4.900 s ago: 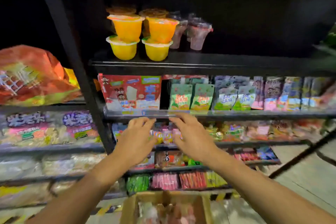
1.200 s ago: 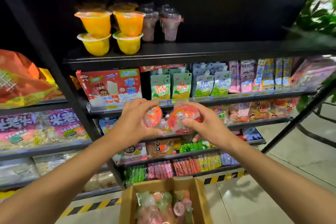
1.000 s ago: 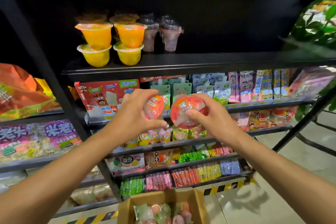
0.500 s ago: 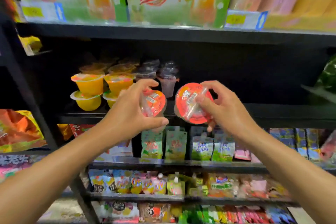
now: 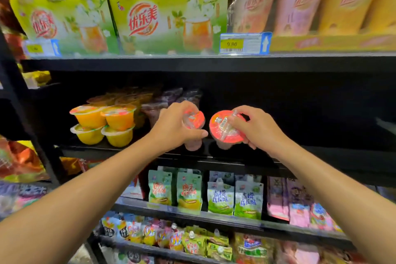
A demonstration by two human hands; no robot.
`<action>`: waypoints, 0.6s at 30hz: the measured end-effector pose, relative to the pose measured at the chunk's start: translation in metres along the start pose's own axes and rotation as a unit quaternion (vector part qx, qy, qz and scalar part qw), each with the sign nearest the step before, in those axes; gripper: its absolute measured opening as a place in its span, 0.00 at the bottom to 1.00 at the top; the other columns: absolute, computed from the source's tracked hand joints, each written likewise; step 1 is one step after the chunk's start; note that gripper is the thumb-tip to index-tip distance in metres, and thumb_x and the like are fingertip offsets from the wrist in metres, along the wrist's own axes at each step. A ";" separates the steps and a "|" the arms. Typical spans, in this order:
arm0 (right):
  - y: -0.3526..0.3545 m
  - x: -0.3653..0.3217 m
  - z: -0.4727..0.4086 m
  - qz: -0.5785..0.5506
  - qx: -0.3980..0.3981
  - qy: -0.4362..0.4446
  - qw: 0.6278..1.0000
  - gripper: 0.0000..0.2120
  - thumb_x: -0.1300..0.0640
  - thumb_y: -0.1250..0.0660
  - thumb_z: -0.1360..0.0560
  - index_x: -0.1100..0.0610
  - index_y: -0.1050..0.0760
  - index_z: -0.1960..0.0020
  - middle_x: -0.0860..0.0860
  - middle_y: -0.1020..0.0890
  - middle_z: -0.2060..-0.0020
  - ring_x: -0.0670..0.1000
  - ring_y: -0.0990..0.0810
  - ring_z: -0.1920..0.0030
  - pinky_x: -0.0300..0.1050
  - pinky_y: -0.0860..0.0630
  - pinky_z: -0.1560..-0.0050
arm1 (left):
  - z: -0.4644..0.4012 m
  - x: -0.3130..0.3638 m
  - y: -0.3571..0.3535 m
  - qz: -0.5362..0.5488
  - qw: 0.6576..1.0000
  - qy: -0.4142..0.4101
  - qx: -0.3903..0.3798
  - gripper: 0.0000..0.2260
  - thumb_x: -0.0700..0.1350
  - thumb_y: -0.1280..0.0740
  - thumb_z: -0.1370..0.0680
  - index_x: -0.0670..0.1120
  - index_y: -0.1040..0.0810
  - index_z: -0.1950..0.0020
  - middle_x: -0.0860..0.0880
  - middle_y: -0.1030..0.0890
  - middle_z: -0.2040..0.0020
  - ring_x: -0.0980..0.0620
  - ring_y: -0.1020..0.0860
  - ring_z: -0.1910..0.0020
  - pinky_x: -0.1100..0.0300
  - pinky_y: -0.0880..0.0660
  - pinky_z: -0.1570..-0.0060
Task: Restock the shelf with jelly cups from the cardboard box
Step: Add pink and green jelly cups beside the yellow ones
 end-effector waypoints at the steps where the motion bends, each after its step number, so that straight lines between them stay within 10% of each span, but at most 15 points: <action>1: 0.004 0.006 -0.001 -0.003 0.000 -0.005 1.000 0.09 0.48 0.35 0.20 0.49 0.22 0.43 0.47 0.22 0.65 0.45 0.25 0.79 0.38 0.32 0.77 | -0.004 0.000 -0.006 0.002 1.000 0.008 -0.007 0.33 0.69 0.26 0.39 0.58 0.27 0.39 0.54 0.24 0.41 0.48 0.26 0.40 0.45 0.26 0.39; 14: 0.028 0.058 -0.033 0.059 0.053 -0.026 0.997 0.06 0.49 0.37 0.20 0.47 0.26 0.45 0.51 0.19 0.55 0.48 0.19 0.64 0.36 0.29 0.70 | -0.036 0.008 -0.063 0.032 0.997 0.043 -0.048 0.33 0.61 0.21 0.36 0.56 0.33 0.38 0.54 0.26 0.40 0.50 0.28 0.38 0.53 0.26 0.39; 18: 0.022 0.069 -0.040 0.038 0.060 -0.048 0.996 0.10 0.48 0.39 0.18 0.53 0.25 0.44 0.54 0.19 0.66 0.45 0.23 0.72 0.38 0.30 0.68 | -0.041 0.013 -0.064 0.037 0.998 0.020 -0.050 0.27 0.56 0.21 0.33 0.56 0.31 0.40 0.57 0.26 0.45 0.55 0.26 0.44 0.60 0.27 0.45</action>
Point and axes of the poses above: each hand's wrist, its own z-axis away from the middle knuckle, its own y-axis out of the back of the hand, x = y × z, the point moved 10 cm from there along -z, towards the middle knuckle
